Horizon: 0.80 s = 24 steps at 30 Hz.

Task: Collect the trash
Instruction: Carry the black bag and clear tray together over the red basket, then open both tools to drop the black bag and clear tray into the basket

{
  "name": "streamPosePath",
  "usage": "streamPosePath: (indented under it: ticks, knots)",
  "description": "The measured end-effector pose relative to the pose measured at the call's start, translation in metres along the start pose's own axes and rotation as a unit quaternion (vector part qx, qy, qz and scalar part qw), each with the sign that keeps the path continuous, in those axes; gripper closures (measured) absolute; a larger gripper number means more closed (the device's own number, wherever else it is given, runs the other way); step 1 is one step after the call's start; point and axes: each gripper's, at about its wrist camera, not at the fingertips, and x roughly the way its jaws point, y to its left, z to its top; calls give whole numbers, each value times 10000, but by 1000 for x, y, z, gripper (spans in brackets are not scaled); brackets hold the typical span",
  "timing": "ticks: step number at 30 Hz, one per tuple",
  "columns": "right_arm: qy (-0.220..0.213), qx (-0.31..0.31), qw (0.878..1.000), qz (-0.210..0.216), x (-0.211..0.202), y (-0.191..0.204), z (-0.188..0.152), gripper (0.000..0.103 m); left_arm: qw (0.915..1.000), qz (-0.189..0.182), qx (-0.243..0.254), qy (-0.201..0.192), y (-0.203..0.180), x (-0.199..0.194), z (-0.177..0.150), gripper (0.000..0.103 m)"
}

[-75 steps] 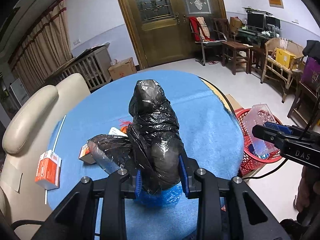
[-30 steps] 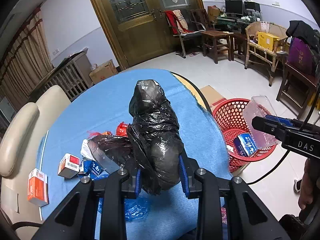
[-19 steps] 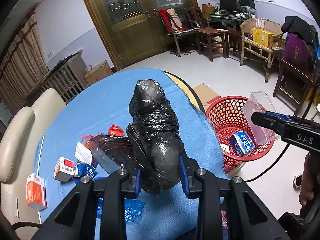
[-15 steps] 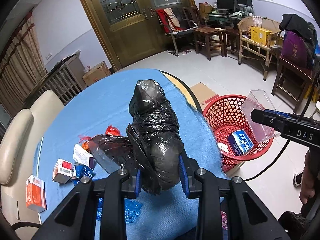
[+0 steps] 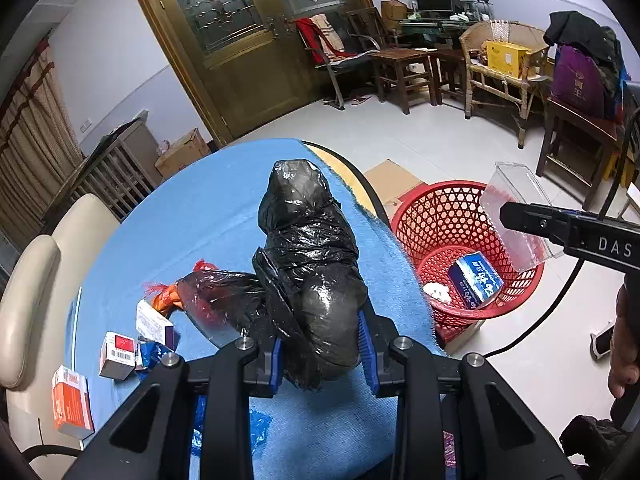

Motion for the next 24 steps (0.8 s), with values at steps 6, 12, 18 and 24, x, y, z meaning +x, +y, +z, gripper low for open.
streamPosePath:
  ticks: [6, 12, 18, 24]
  knots:
    - [7, 87, 10000, -41, 0, -6, 1, 48, 10000, -58, 76, 20, -6, 5, 1, 70]
    - [1, 166, 9998, -85, -4, -11, 3, 48, 9998, -170, 112, 45, -11, 10, 5, 70]
    - [6, 270, 9995, -145, -6, -19, 4, 48, 9992, -351, 158, 84, -18, 17, 6, 70]
    - [8, 418, 9987, -277, -6, -35, 7, 48, 9938, -1069, 253, 146, -31, 29, 10, 70]
